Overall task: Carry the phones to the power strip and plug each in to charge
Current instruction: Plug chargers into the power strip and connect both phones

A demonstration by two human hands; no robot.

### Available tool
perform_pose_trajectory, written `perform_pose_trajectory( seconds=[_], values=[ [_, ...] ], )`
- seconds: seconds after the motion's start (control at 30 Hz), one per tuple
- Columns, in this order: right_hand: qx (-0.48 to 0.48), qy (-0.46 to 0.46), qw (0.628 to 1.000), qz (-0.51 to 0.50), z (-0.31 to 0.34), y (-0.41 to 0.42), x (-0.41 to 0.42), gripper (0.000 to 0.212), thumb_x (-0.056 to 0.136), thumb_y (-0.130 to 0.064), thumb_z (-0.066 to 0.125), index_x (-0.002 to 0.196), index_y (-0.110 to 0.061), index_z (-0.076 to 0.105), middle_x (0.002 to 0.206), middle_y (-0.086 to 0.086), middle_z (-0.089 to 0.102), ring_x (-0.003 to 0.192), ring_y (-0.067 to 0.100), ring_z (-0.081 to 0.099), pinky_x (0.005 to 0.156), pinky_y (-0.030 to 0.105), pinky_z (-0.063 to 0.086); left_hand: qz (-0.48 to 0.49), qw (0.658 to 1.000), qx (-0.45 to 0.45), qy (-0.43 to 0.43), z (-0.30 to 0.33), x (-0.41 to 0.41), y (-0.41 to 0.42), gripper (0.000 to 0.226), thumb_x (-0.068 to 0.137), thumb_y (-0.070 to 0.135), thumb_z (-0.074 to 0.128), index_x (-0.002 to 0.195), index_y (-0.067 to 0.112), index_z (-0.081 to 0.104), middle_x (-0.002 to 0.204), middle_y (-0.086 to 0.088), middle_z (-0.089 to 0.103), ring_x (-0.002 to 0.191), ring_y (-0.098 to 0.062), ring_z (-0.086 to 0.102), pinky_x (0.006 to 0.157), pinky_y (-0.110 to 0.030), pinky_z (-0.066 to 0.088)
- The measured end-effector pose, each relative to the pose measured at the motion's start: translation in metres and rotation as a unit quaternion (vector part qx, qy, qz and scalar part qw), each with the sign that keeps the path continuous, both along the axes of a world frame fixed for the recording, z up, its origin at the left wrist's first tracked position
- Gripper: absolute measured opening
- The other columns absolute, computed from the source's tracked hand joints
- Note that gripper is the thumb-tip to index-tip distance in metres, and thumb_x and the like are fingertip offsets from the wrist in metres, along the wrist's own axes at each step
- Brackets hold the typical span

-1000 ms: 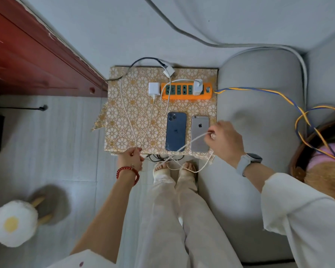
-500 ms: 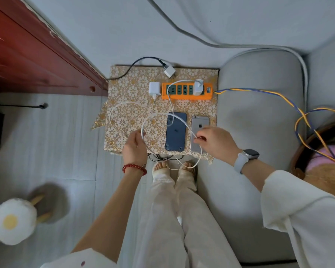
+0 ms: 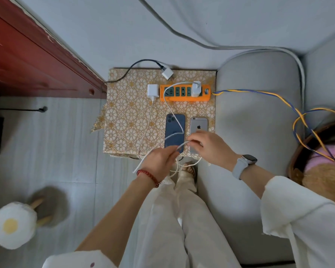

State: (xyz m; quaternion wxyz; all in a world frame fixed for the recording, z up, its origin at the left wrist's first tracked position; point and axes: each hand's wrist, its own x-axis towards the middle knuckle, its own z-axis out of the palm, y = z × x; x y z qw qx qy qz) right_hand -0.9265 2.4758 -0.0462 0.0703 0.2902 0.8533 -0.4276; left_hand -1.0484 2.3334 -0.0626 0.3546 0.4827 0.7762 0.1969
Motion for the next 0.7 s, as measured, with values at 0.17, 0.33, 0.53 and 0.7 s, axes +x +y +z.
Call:
perform_pose_trajectory(
  seconds=[0.17,0.33,0.53,0.7],
  values=[
    [-0.042,-0.063,0.997,-0.016,-0.008,0.015,0.021,0.02,0.089,-0.016,0.054,0.074,-0.004,0.056,0.065,0.006,0.05,0.059,0.021,0.042,0.055,0.028,0.031,0.262,0.958,0.046,0.109,0.004,-0.014,-0.01,0.021,0.088,0.002,0.045,0.091,0.008,0.065,0.081,-0.012,0.07,0.063,-0.031,0.062,0.053,-0.031,0.046],
    [-0.049,-0.065,0.993,-0.081,-0.011,0.028,0.038,0.018,0.091,-0.011,0.049,0.079,-0.003,0.06,0.067,0.005,0.052,0.064,0.027,0.048,0.06,0.034,0.036,0.271,0.953,0.013,0.134,0.004,-0.041,-0.026,0.026,0.087,0.004,0.046,0.108,0.007,0.061,0.103,-0.015,0.066,0.096,-0.033,0.06,0.088,-0.048,0.045],
    [-0.05,0.015,0.998,0.017,0.005,0.005,0.002,0.019,0.091,-0.014,0.051,0.096,-0.005,0.067,0.076,-0.004,0.057,0.059,0.001,0.047,0.058,0.008,0.037,0.004,0.996,-0.006,0.088,0.005,-0.011,0.007,0.049,0.088,0.03,0.046,0.134,0.016,0.038,0.123,-0.008,0.058,0.114,-0.025,0.051,0.107,-0.05,0.03],
    [-0.078,-0.011,0.997,-0.025,0.002,0.012,0.006,0.018,0.09,-0.017,0.053,0.083,-0.004,0.063,0.064,0.0,0.051,0.054,0.012,0.042,0.053,0.013,0.035,0.049,0.997,0.005,0.051,0.004,-0.008,0.016,0.021,0.092,0.018,0.045,0.094,0.01,0.064,0.073,-0.013,0.068,0.063,-0.032,0.06,0.06,-0.035,0.05]
  ],
)
